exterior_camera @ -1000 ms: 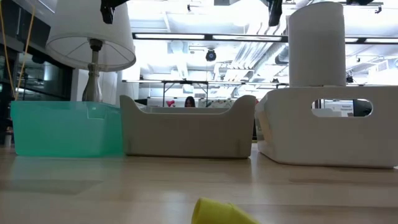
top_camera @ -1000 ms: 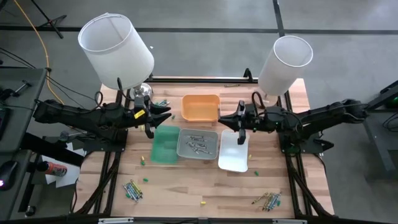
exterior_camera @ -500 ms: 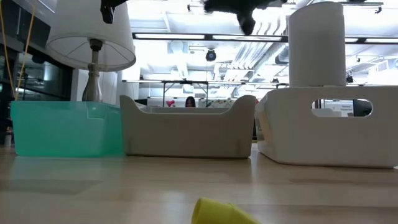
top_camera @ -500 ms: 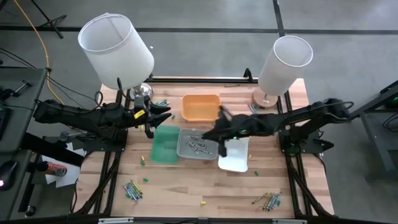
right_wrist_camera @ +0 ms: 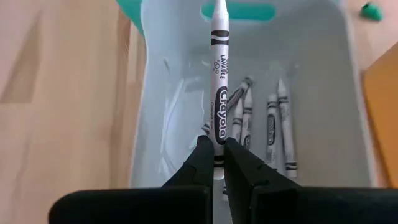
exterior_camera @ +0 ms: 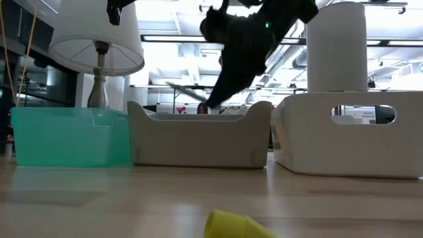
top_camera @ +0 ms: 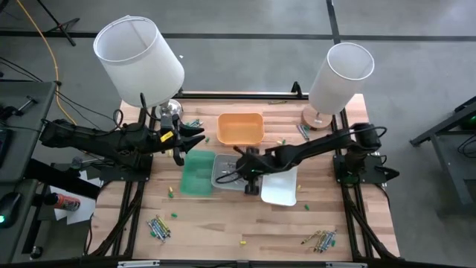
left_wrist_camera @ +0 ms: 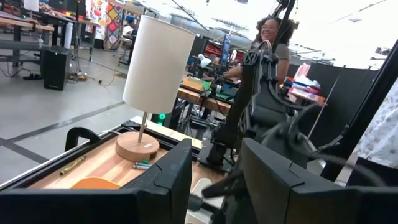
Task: Sort crayons
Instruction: Put the white crayon into the gray bin
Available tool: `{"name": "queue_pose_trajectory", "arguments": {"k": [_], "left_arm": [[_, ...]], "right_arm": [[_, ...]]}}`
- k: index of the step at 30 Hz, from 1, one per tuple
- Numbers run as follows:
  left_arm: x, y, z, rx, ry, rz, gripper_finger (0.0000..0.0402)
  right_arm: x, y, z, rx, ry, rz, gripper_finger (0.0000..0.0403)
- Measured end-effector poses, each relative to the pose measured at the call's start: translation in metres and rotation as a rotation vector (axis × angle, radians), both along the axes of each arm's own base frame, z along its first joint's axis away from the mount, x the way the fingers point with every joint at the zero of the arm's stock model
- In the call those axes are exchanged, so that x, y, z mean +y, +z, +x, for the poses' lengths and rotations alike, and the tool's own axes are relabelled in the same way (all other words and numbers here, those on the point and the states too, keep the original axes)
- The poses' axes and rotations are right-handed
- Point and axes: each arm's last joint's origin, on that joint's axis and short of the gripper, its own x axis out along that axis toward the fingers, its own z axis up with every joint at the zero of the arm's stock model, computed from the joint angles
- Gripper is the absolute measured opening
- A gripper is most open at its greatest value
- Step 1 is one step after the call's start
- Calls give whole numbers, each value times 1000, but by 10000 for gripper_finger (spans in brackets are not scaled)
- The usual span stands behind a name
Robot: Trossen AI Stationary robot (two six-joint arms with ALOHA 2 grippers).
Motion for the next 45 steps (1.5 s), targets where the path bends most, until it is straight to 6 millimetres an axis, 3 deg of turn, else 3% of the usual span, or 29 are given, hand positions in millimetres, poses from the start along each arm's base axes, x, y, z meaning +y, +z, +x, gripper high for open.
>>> {"name": "queue_pose_trajectory", "arguments": {"k": [4, 11, 17, 24, 32, 38, 45], "left_arm": [[0, 0, 0, 0, 0, 0, 127], [0, 0, 0, 4, 1, 17, 127], [0, 0, 0, 4, 1, 17, 127], [0, 0, 0, 5, 2, 19, 127], [0, -1, 0, 14, 1, 19, 127], [0, -1, 0, 15, 7, 19, 127], [10, 8, 5, 79, 108, -93, 127]], "right_arm": [[-1, -11, 2, 39, -2, -6, 7], [-9, -10, 3, 40, -61, 22, 22], [-16, 1, 8, 41, -104, 25, 109], [-16, 28, 8, 104, -10, -14, 192], [-4, 64, -42, 164, -2, 12, 201], [13, 73, -97, 58, -138, 81, 193], [18, 73, -137, -134, -370, 138, 193]]}}
